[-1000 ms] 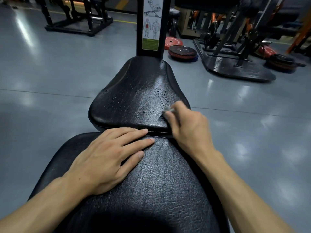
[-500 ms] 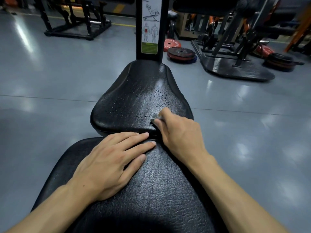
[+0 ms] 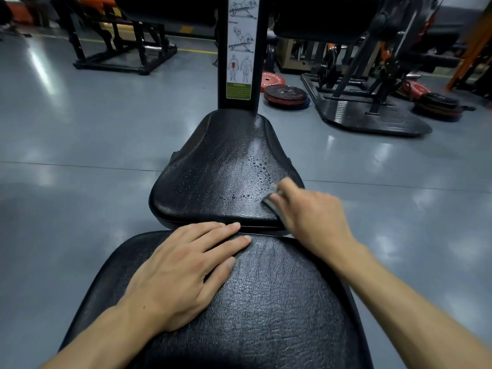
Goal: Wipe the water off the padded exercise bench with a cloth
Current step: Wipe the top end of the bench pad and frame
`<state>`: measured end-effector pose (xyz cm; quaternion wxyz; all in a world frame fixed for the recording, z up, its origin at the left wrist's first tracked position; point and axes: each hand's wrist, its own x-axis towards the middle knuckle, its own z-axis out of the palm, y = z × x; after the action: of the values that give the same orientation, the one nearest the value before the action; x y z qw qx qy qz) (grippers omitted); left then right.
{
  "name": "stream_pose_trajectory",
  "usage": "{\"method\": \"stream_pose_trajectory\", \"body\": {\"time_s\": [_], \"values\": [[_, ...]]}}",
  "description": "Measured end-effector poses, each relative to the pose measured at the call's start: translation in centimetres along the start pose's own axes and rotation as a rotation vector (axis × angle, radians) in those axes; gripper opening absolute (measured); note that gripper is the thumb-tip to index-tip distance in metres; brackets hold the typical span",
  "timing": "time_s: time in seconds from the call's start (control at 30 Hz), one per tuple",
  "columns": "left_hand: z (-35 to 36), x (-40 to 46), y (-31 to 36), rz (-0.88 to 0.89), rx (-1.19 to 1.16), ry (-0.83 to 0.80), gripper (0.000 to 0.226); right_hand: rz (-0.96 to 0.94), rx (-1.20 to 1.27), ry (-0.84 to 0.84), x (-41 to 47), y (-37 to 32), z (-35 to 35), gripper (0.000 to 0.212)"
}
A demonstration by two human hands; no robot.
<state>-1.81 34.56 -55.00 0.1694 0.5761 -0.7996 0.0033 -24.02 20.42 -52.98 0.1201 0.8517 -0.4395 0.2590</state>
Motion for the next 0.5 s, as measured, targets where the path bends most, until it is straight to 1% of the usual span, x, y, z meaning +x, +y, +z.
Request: {"method": "stream_pose_trajectory", "body": {"time_s": [0.1,0.13,0.17,0.23,0.3,0.37,0.43,0.5], "values": [[0.1,0.0,-0.1,-0.004,0.006,-0.001,0.045,0.206,-0.017,-0.056,2.4,3.5,-0.2,0.037],[0.1,0.0,-0.1,-0.004,0.005,-0.003,0.046,0.241,0.002,-0.061,2.6,4.0,-0.2,0.036],[0.1,0.0,-0.1,-0.005,0.003,-0.004,0.046,0.237,0.035,-0.056,2.5,3.9,-0.2,0.035],[0.0,0.0,-0.1,-0.004,0.003,0.000,0.046,0.132,0.093,-0.059,1.6,2.4,-0.4,0.033],[0.1,0.0,-0.1,0.004,0.007,0.003,0.046,-0.009,0.121,-0.128,0.2,0.9,-0.7,0.031],[0.1,0.0,-0.1,0.005,0.009,0.006,0.046,-0.071,0.094,-0.185,-0.1,0.8,-1.1,0.036],[0.2,0.1,-0.1,0.003,0.002,0.011,0.046,-0.019,0.049,-0.137,1.3,2.3,-0.9,0.041],[0.1,0.1,-0.1,0.002,0.003,0.010,0.046,0.111,0.044,-0.142,3.2,4.2,-0.5,0.037]]}}
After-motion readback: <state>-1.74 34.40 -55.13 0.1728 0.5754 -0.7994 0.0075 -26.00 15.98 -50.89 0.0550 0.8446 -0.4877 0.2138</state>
